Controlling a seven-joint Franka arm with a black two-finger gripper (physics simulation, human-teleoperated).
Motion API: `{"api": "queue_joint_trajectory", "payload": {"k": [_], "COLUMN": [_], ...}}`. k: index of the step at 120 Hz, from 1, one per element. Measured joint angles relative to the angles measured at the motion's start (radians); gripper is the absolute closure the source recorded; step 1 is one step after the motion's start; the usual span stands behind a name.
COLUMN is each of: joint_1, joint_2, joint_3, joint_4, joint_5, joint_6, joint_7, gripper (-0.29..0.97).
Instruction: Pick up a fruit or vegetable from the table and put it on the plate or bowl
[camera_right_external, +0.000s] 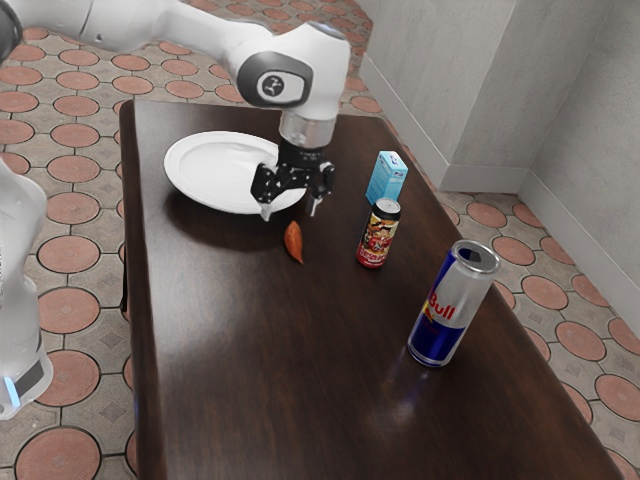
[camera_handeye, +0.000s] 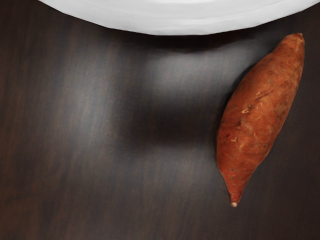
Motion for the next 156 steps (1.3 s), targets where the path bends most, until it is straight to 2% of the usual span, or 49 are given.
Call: {"api": "queue_joint_trajectory", "payload": {"k": [20, 70, 94, 121, 138, 156], "joint_1": [0.064, 0.088, 0.129, 0.145, 0.147, 0.157], "joint_2": [-0.053, -0.05, -0.021, 0.085, 0.11, 0.138], "joint_3": [-0.055, -0.054, -0.048, -0.048, -0.048, -0.048], "joint_4": [-0.07, -0.094, -0.085, -0.014, -0.004, 0.002], "joint_5": [0.002, 0.003, 0.003, 0.001, -0.001, 0.027], "joint_6": [0.057, 0.1, 0.104, 0.128, 0.154, 0.182], "joint_7": [0.001, 0.02, 0.061, 0.129, 0.172, 0.259], "gripper": [0.0, 0.0, 0.0, 0.0, 0.0, 0.0]}}
